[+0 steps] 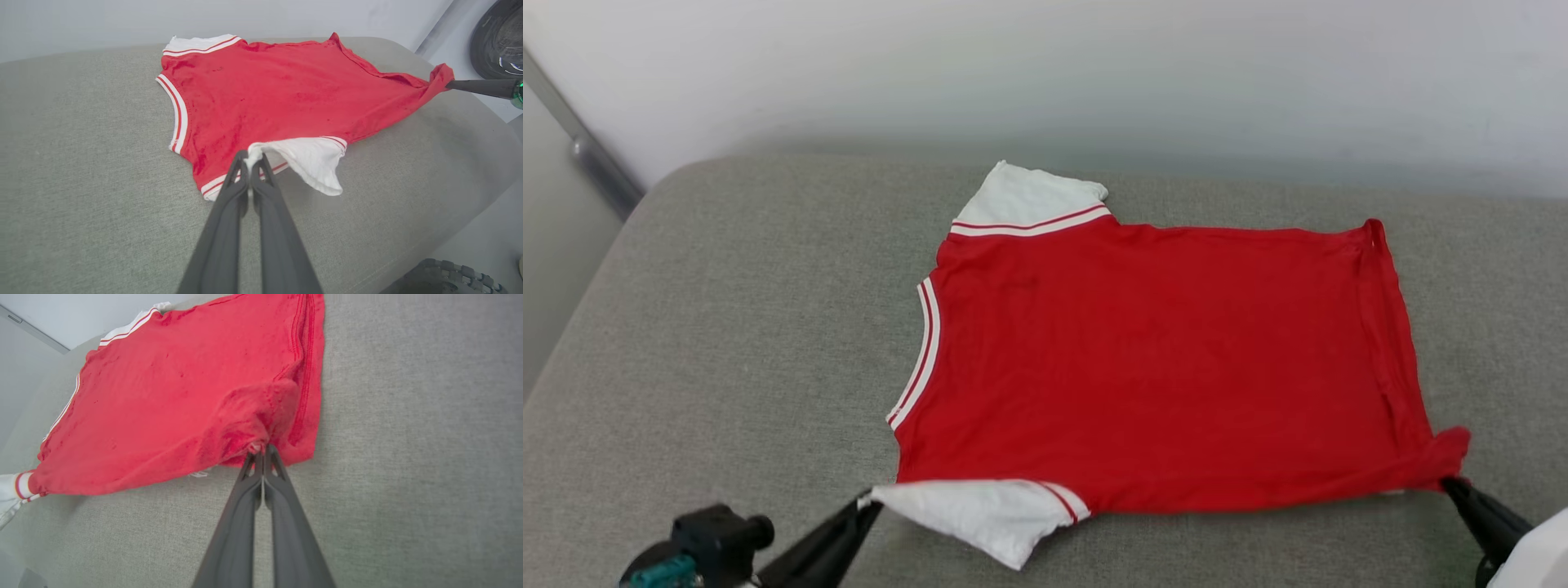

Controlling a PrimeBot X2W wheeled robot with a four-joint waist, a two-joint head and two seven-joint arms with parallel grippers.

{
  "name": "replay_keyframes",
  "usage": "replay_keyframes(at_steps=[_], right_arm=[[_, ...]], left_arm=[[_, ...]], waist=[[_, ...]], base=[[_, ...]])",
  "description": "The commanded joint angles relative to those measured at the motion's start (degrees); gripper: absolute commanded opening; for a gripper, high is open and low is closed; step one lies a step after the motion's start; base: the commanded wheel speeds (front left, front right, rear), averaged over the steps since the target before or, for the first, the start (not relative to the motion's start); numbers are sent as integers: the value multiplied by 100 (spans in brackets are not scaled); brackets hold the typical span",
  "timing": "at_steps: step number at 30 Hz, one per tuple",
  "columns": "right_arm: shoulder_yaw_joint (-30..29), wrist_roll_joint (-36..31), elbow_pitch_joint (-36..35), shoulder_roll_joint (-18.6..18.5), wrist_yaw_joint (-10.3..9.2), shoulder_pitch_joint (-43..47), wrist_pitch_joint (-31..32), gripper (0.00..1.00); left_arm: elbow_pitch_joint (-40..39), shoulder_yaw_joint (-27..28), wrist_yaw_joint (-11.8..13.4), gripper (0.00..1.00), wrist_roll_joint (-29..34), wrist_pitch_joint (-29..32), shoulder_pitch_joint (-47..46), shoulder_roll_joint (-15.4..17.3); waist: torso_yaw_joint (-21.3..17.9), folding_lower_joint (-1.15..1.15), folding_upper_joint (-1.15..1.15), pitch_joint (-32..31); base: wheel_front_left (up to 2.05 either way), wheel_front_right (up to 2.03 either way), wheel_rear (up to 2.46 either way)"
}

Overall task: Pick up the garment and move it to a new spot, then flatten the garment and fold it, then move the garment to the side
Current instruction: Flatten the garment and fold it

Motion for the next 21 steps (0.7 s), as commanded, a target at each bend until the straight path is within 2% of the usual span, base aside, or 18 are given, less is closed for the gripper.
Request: replay_keyframes(at_steps=[1, 6, 11, 21], right_arm=[[-30, -86, -87, -19, -2, -149, 63, 0], [-68, -220, -232, -16, -2, -370, 318, 0], [0, -401, -275, -38, -2, -732, 589, 0], [227, -772, 64, -140, -2, -1561, 1354, 0]], left_arm=[[-31, 75, -7, 0, 21, -64, -151, -33], [-39, 213, -27, 0, 98, -130, -579, -97], [201, 250, -148, 0, 225, -78, -1280, -215], [1396, 113, -469, 0, 371, 119, -2514, -511]], waist=[[-25, 0, 0, 94], [-59, 0, 0, 353], [-78, 0, 0, 721], [-116, 0, 0, 1222]], base=[[0, 0, 0], [0, 0, 0], [0, 0, 0], [0, 0, 0]])
